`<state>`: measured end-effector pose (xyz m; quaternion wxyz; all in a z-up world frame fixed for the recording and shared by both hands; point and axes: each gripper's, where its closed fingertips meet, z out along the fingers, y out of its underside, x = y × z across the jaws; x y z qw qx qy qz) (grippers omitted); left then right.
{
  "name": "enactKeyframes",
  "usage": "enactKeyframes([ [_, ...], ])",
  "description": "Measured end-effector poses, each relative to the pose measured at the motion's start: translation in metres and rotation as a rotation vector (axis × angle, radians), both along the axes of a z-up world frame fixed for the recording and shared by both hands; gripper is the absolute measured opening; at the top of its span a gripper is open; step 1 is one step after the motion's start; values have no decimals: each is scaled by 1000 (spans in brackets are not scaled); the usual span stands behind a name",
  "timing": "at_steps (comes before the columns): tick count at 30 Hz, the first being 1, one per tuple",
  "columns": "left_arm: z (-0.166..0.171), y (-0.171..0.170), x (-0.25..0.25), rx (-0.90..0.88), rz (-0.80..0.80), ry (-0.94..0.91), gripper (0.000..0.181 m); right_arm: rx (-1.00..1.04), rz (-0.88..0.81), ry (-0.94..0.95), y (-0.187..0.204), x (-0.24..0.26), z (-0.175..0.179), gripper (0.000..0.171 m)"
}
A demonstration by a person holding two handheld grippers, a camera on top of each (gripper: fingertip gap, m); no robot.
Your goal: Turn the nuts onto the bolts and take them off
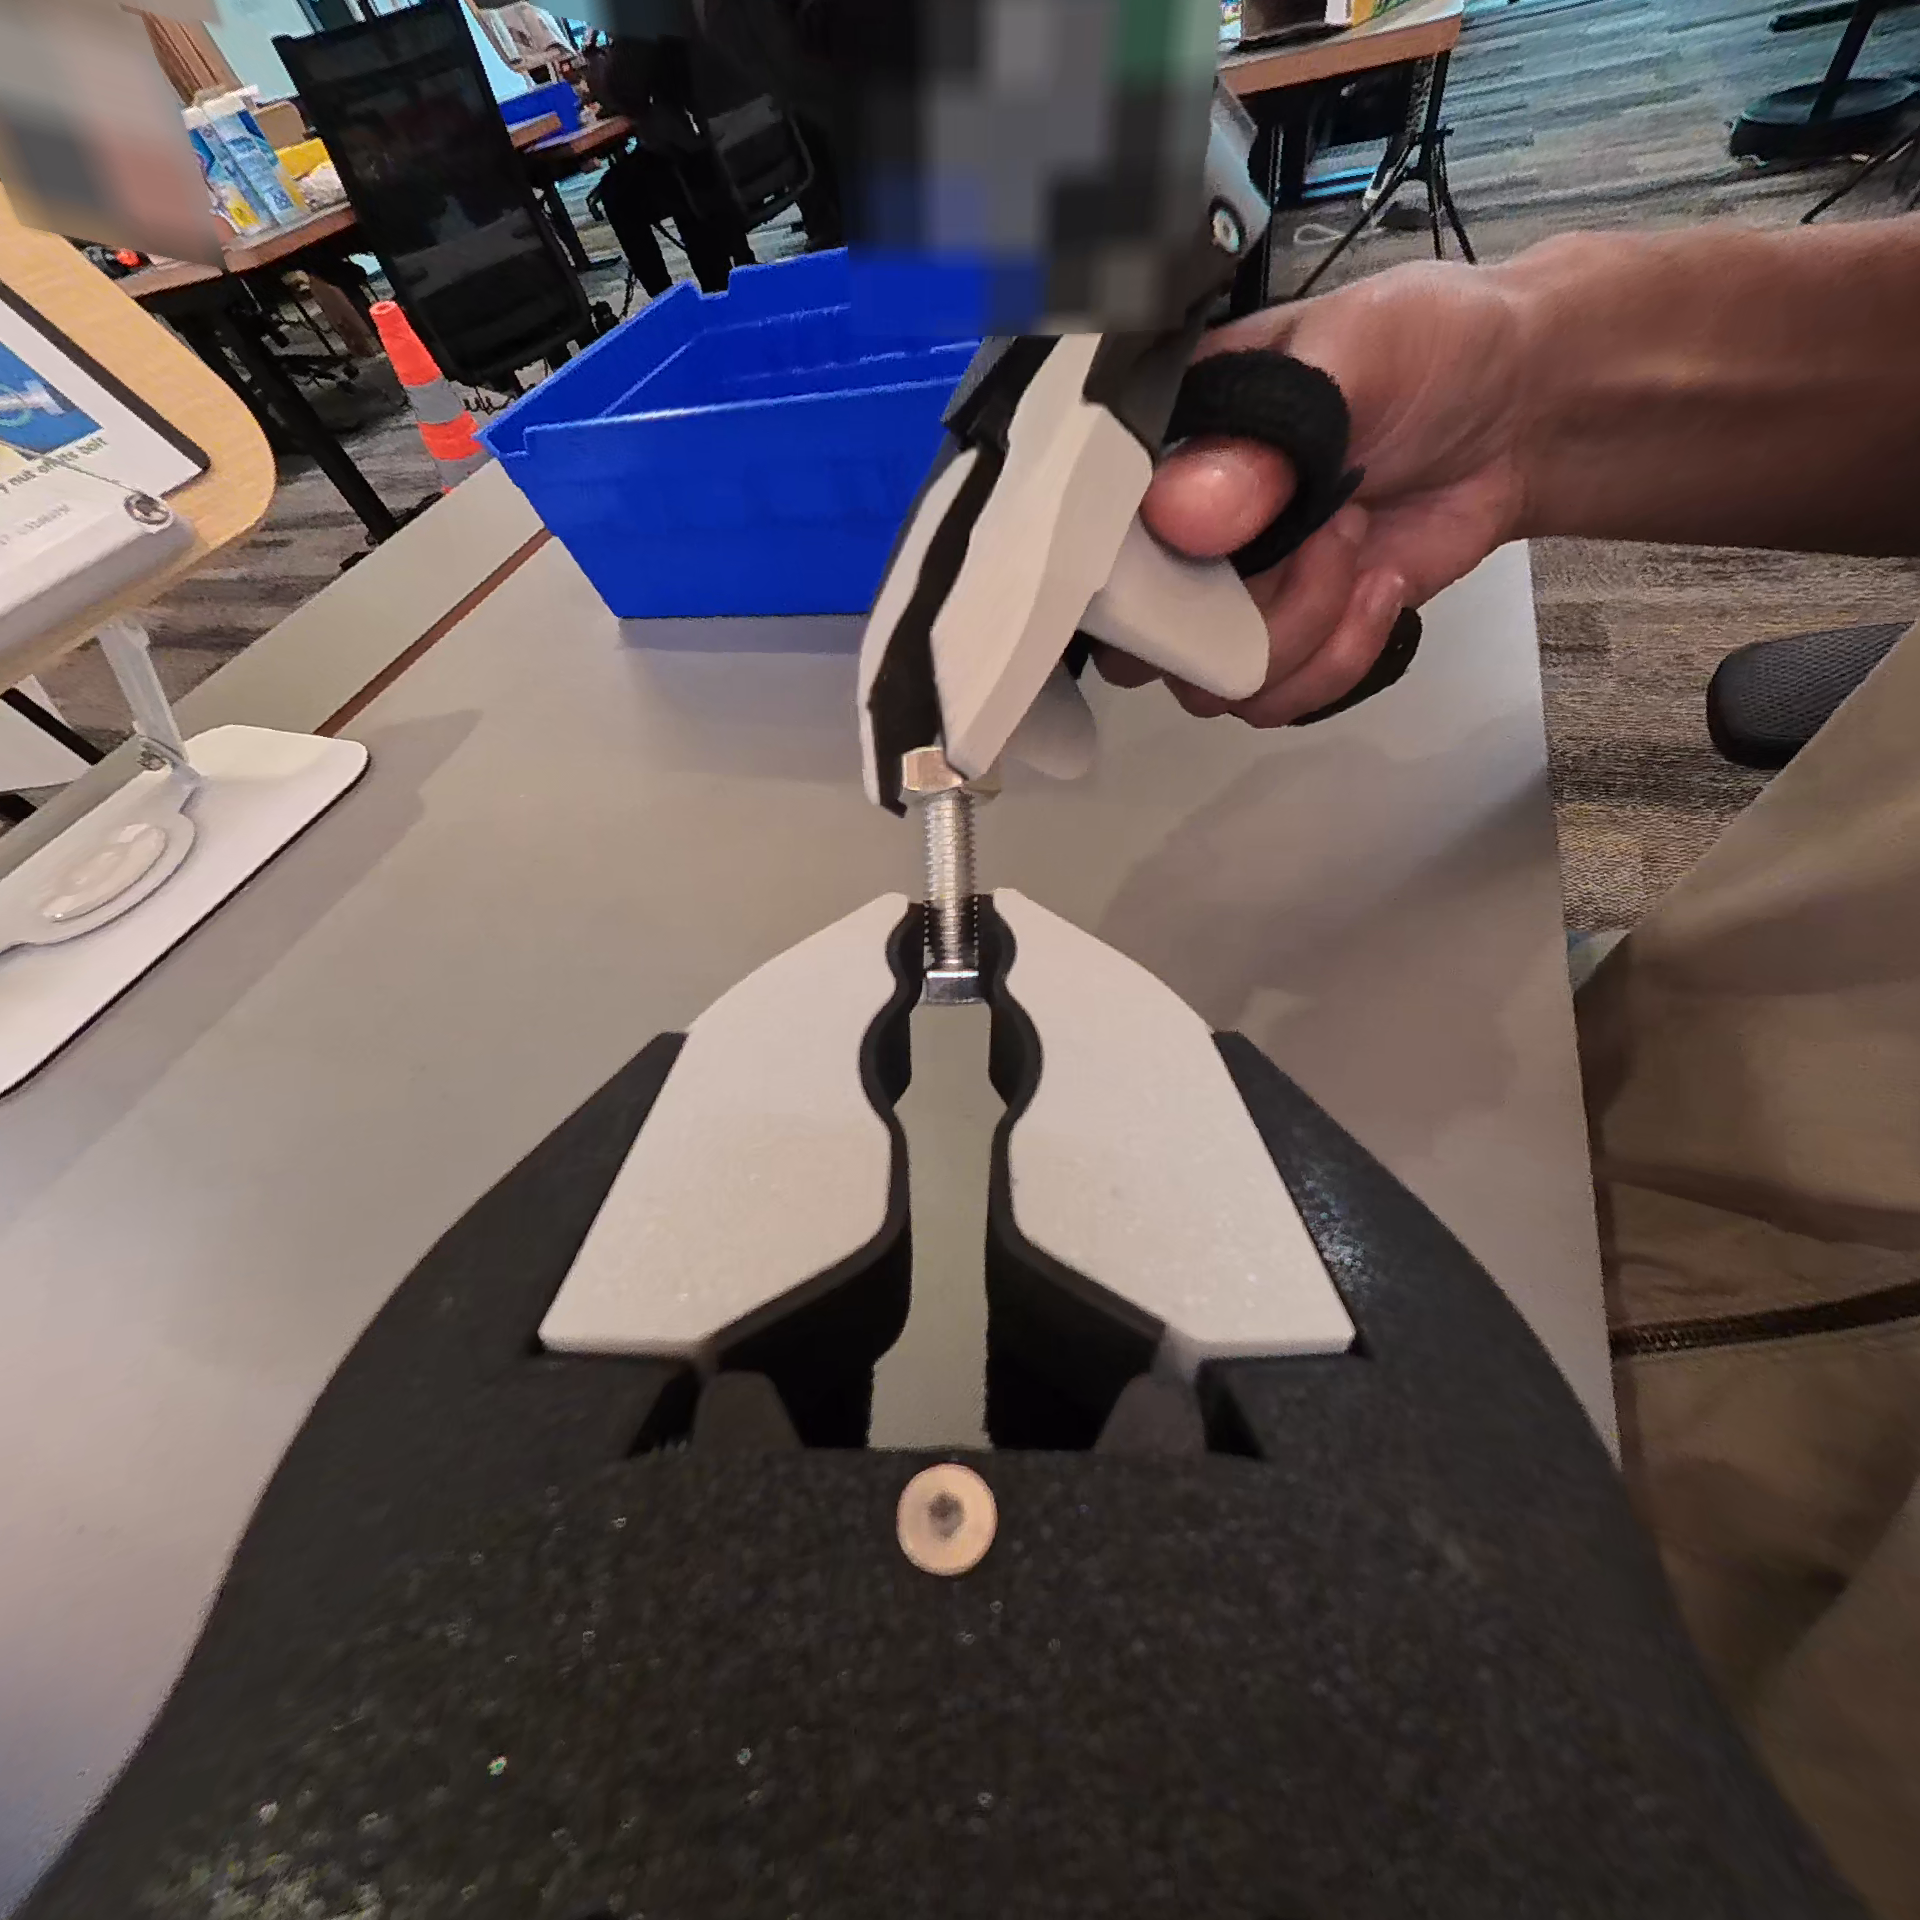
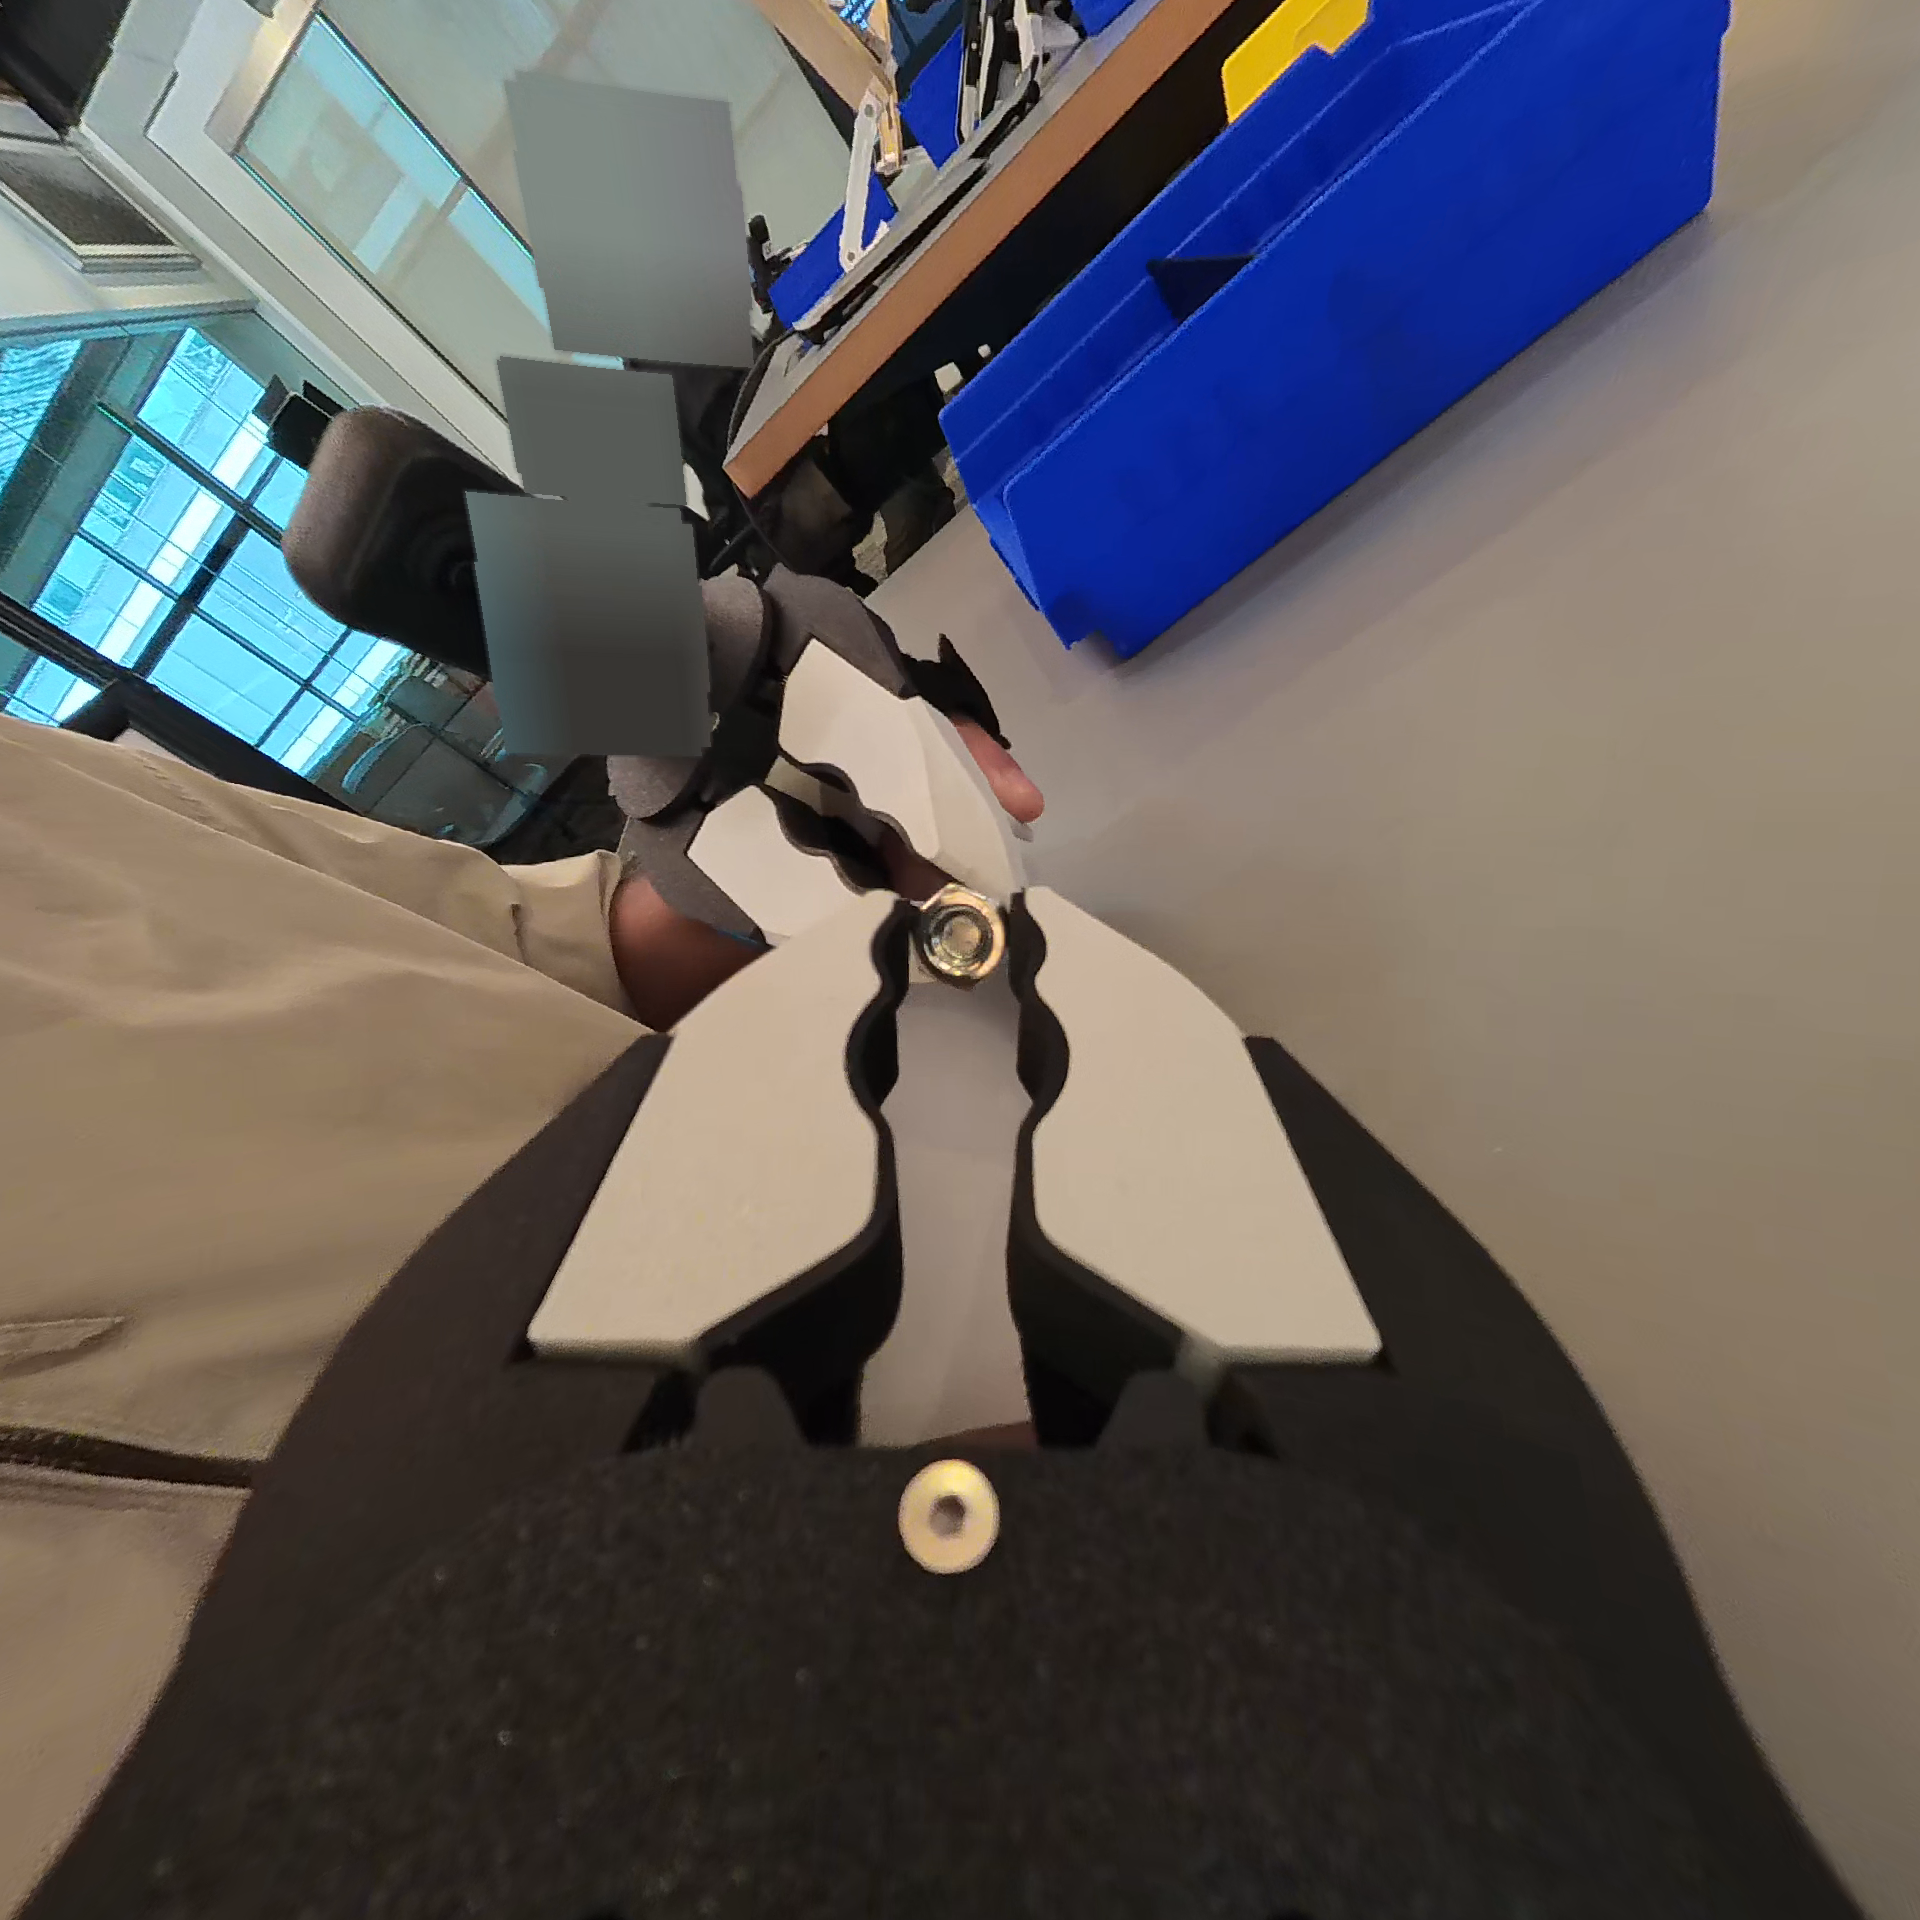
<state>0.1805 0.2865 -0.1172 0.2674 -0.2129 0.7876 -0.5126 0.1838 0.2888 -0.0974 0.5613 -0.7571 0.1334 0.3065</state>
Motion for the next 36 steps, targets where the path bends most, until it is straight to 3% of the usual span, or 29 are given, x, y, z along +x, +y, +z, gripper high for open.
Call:
enactKeyframes([
  [8,0,1,3,9,25,-22,9,1,-11,-18,1,4,-1,17],
  [14,-6,7,12,157,123,-111,9,-30,-100,51,5,12,-7,17],
  [24,9,6,6,-51,56,-30,9,31,-65,-7,2,5,6,21],
  [36,9,16,11,-66,77,-18,9,18,-43,-49,2,0,6,24],
])
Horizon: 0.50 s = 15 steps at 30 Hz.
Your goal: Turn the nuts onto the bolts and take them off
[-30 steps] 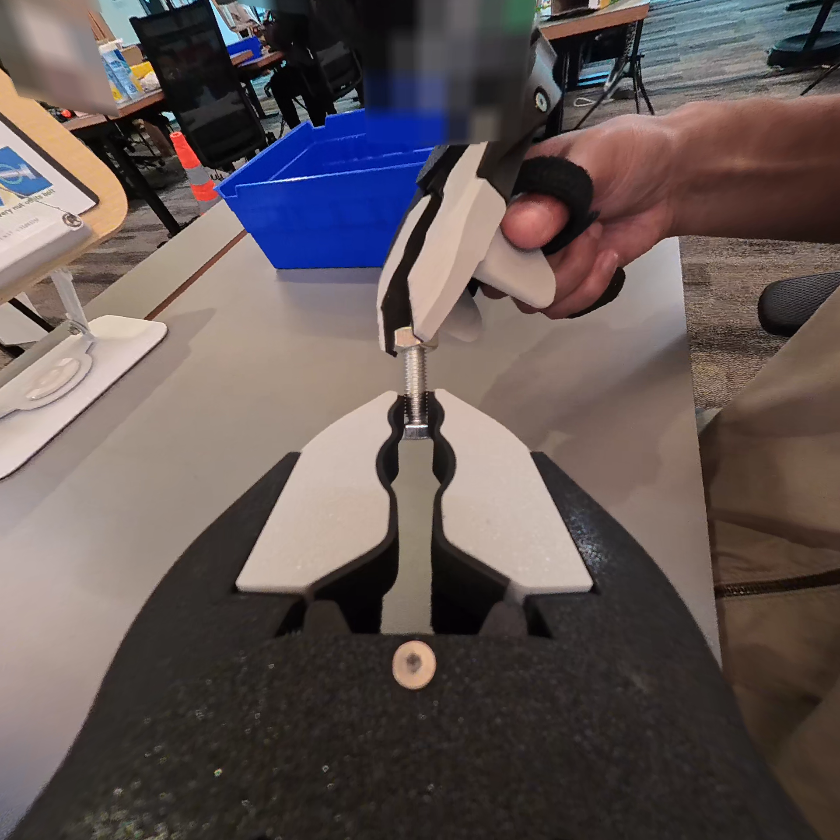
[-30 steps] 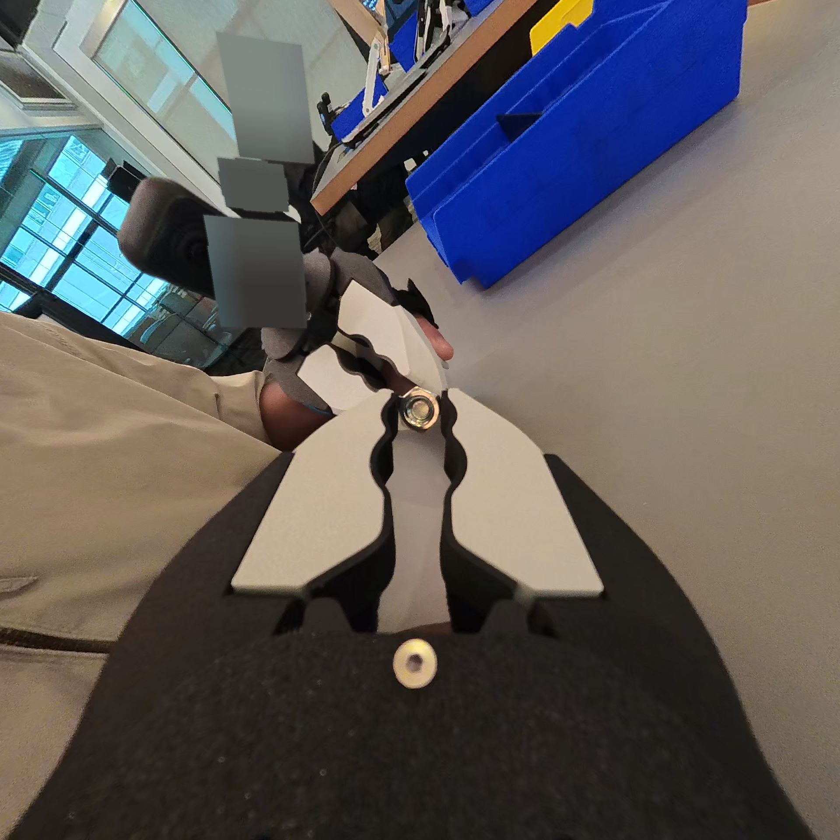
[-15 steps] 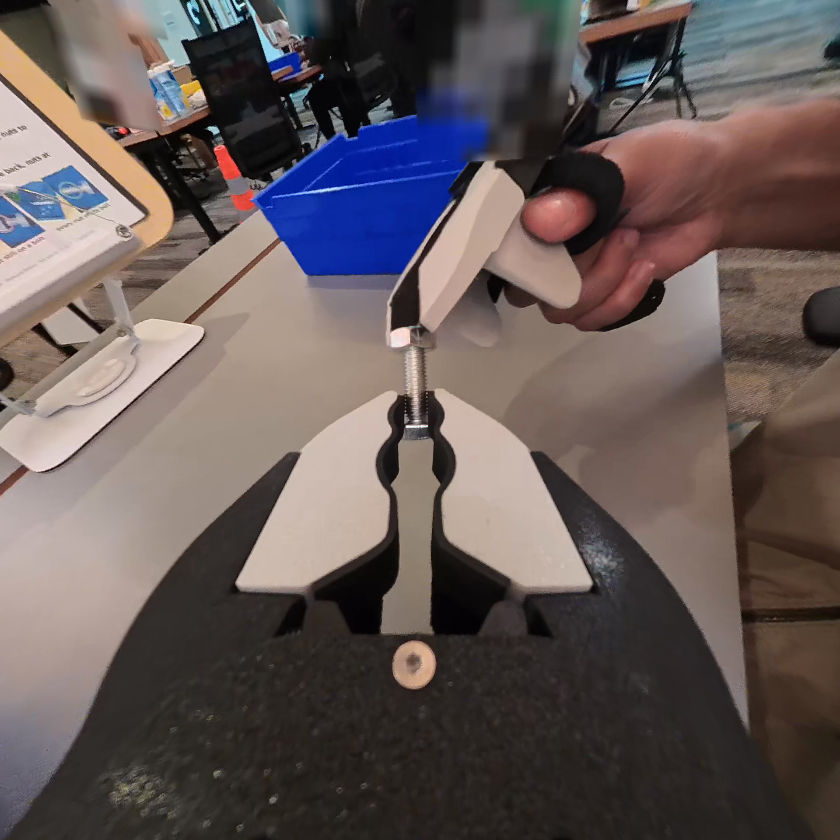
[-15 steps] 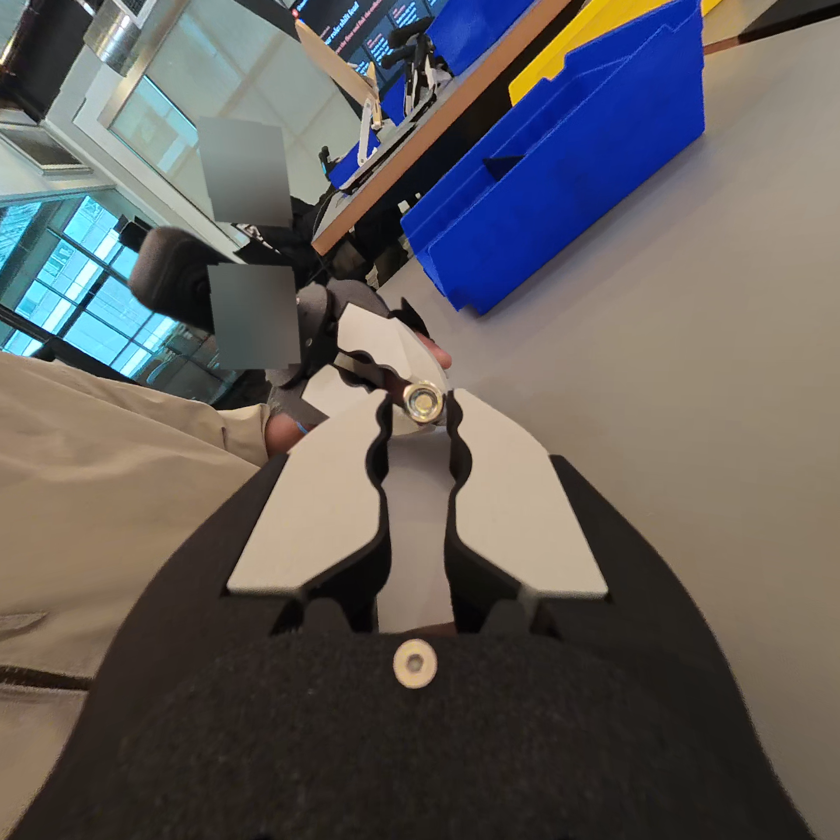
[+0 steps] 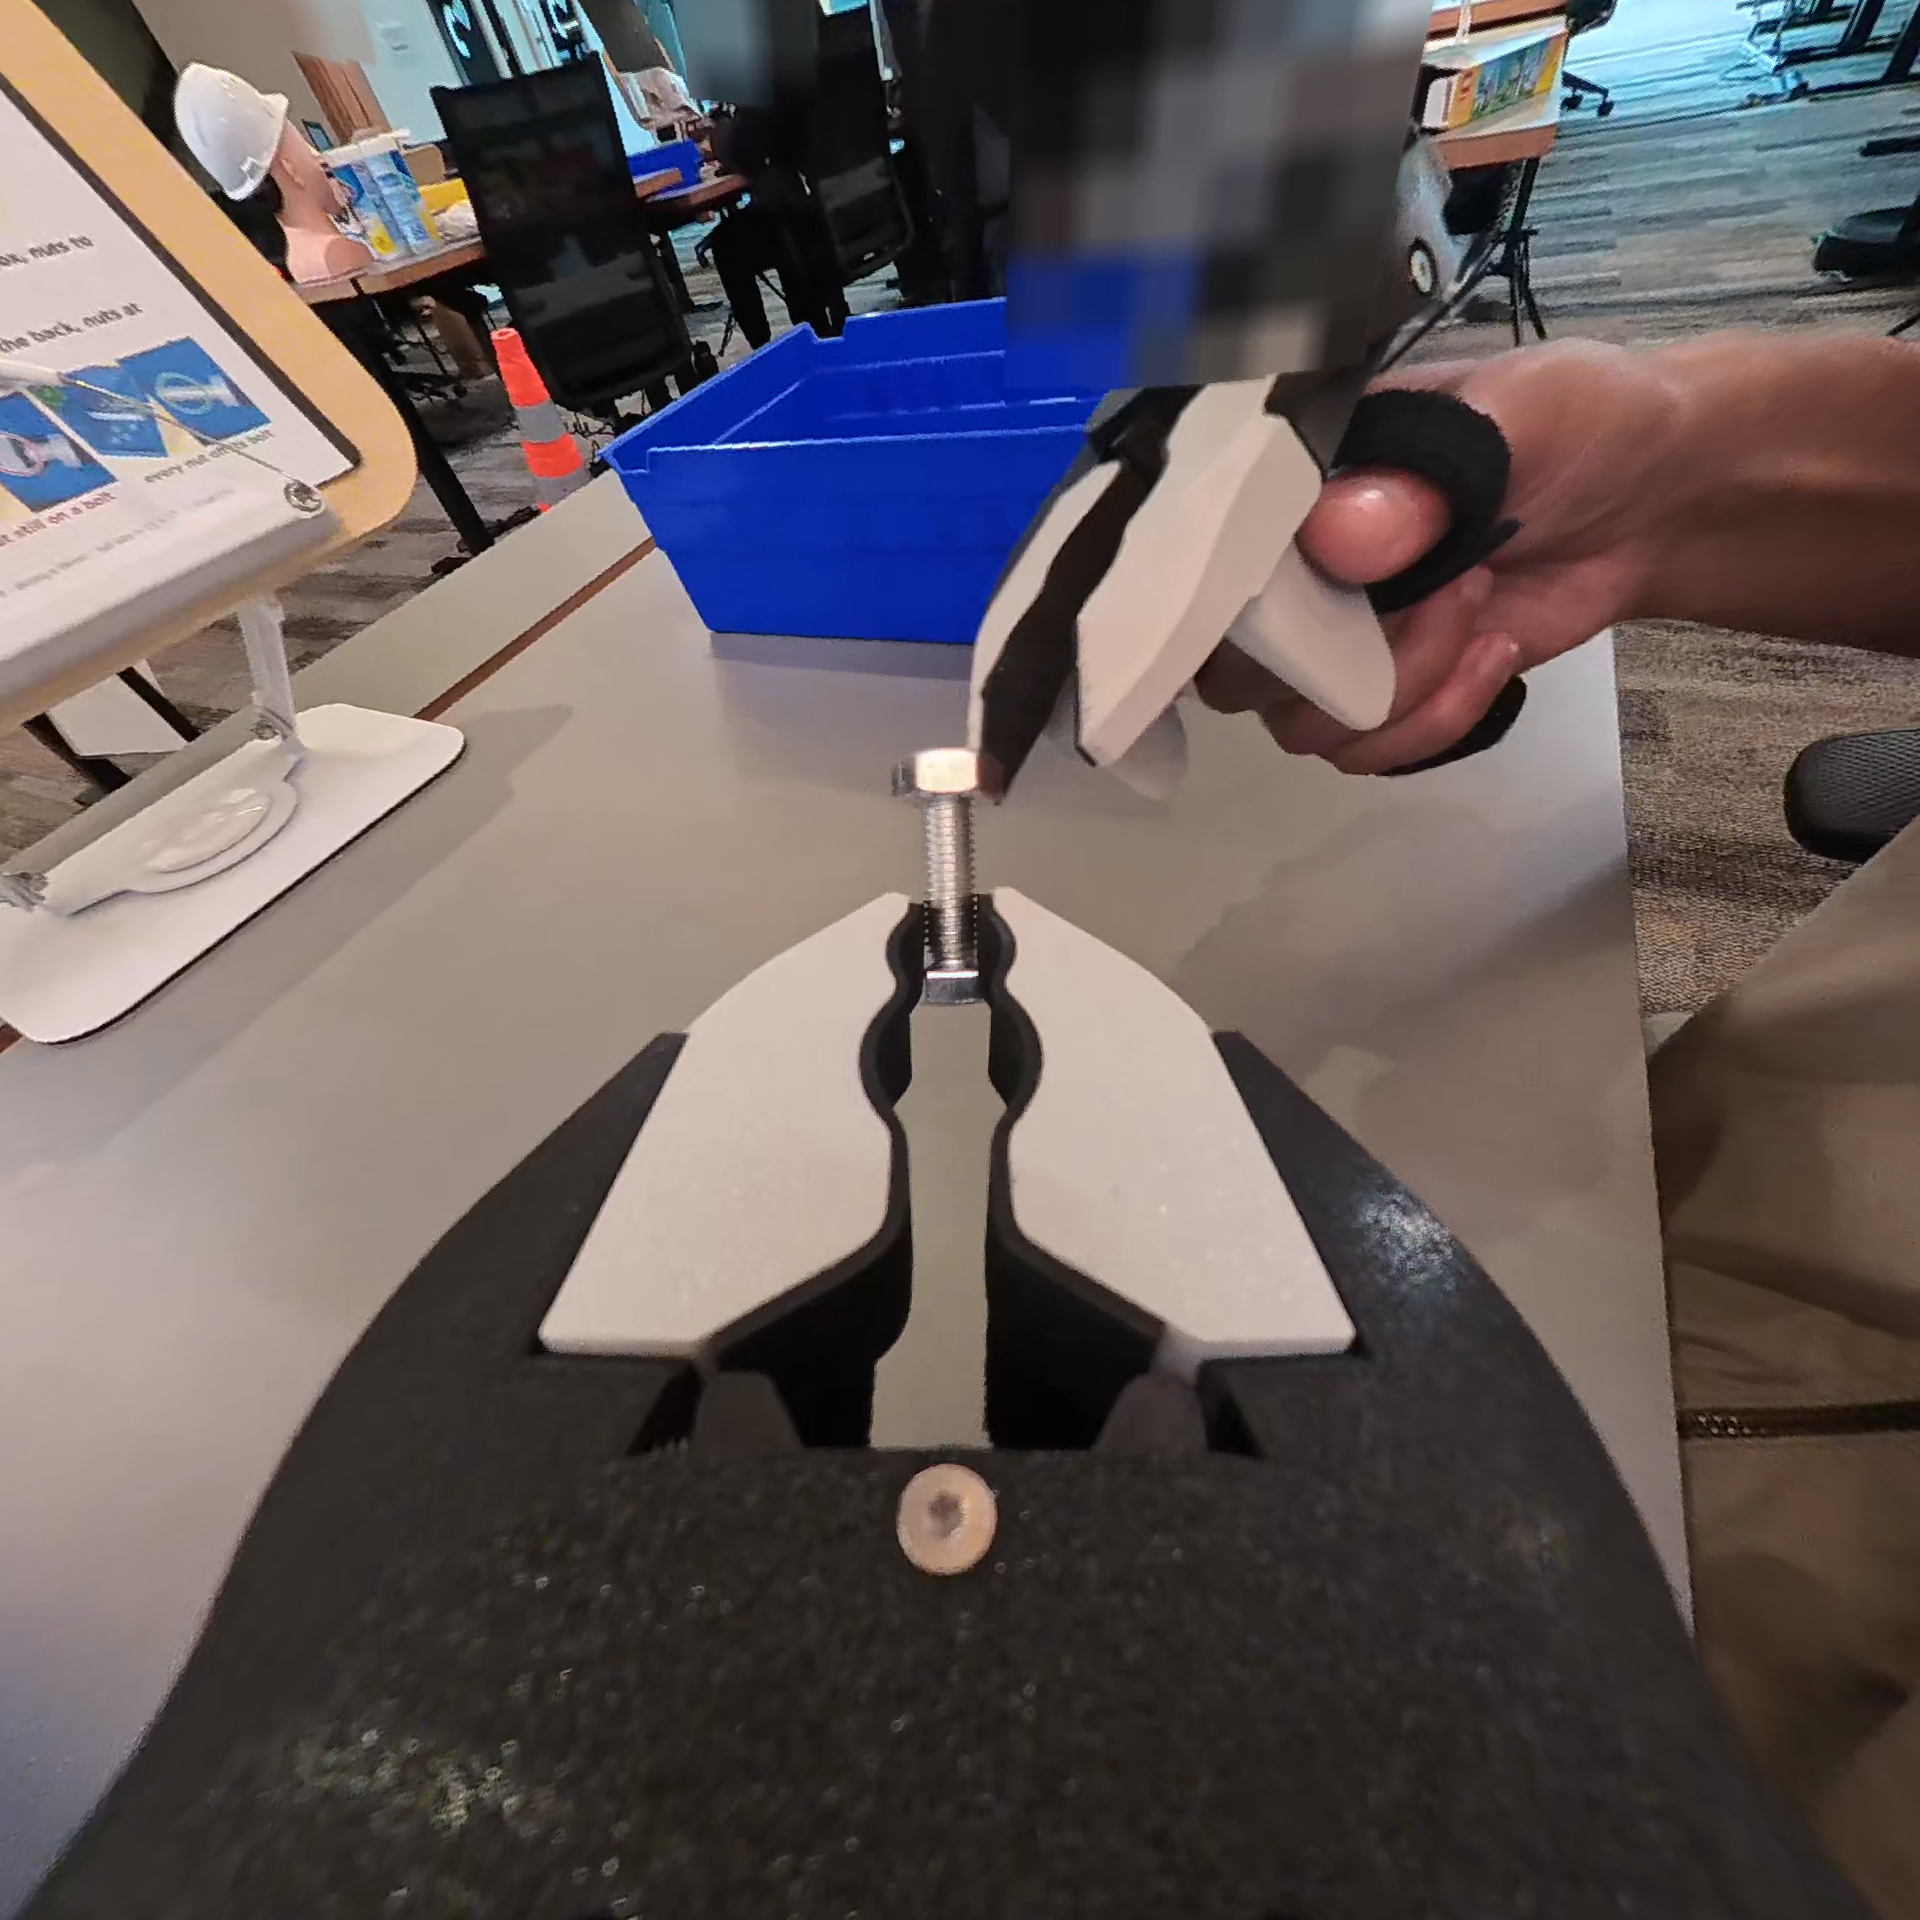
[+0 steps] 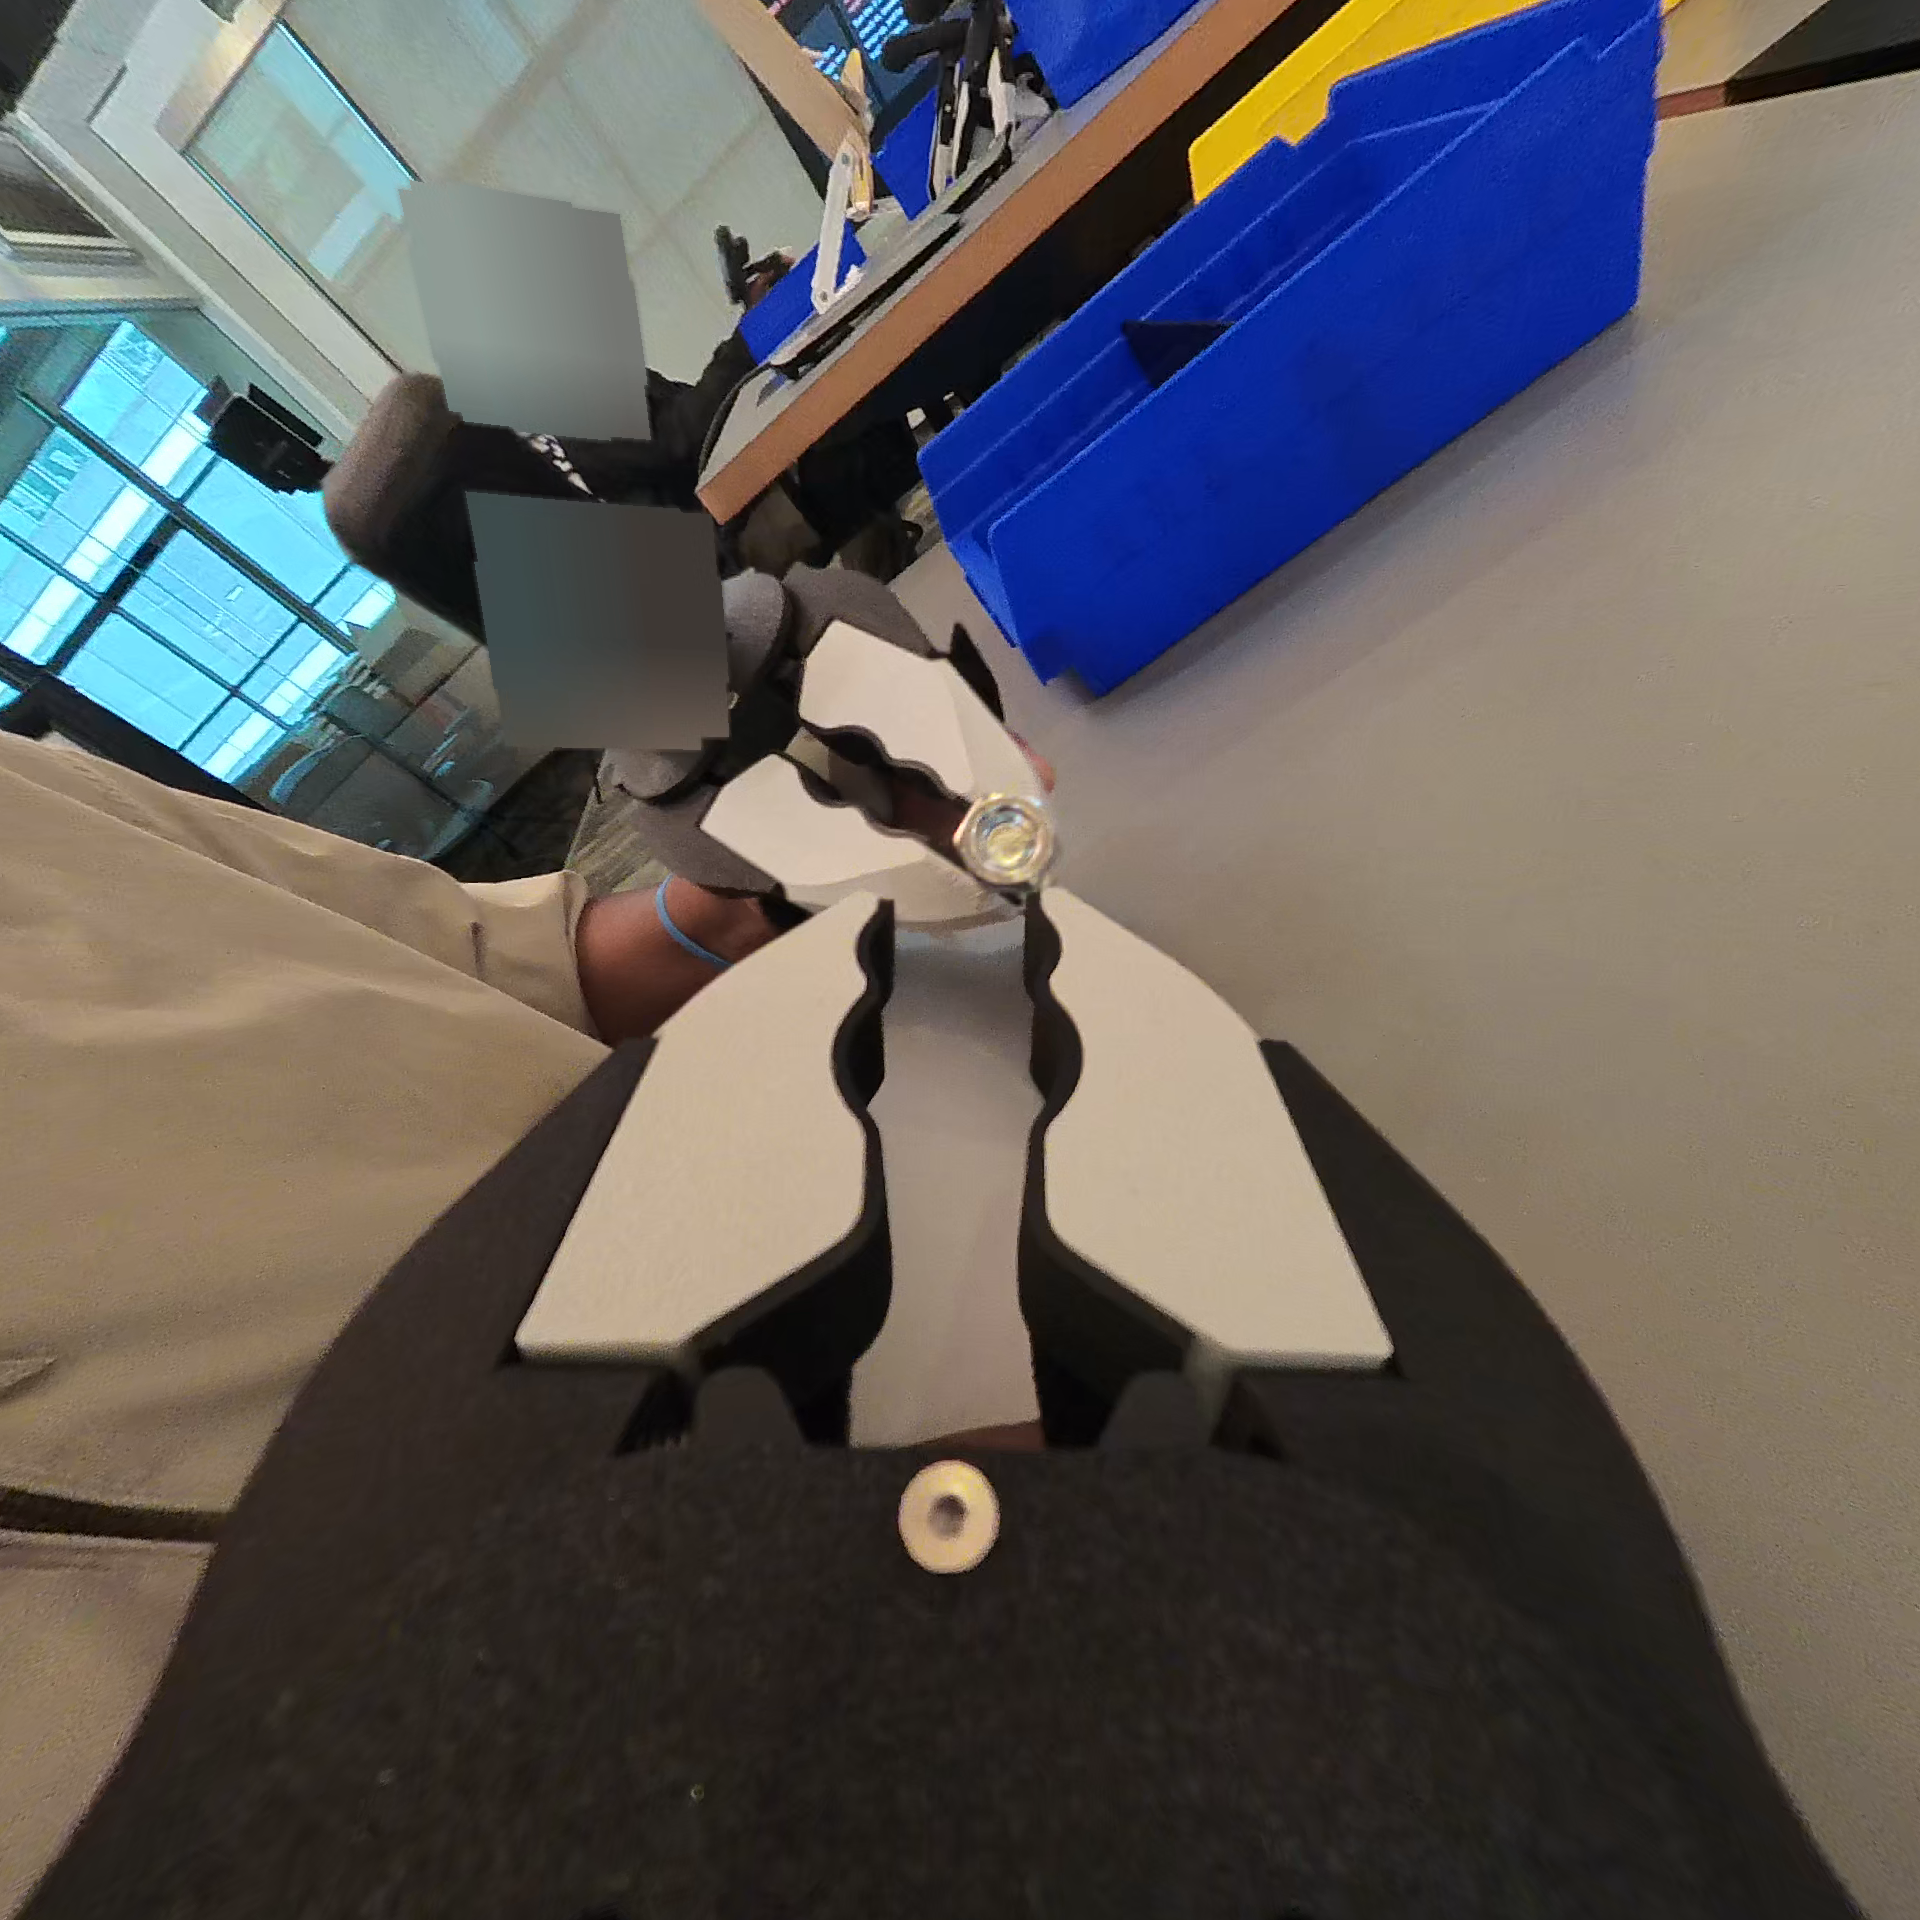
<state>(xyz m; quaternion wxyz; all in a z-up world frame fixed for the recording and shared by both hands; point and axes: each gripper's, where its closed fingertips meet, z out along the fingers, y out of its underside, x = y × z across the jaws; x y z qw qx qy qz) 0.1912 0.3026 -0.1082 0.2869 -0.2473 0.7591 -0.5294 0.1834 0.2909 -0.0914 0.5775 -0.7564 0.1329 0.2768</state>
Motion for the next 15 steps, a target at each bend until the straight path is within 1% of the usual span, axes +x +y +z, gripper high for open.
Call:
enactKeyframes([
  [5,-2,-3,-1,12,-6,0,9,-7,-4,-11,1,6,2,27],
  [6,-2,-2,0,16,-3,2,9,-5,-2,-8,2,5,3,30],
  [10,-2,7,5,9,29,3,9,5,28,1,0,-5,4,25],
  [13,-1,6,3,-6,14,10,9,-8,-7,-26,0,4,2,26],
  [15,-2,1,0,1,-11,14,9,8,-15,-24,2,8,6,29],
])
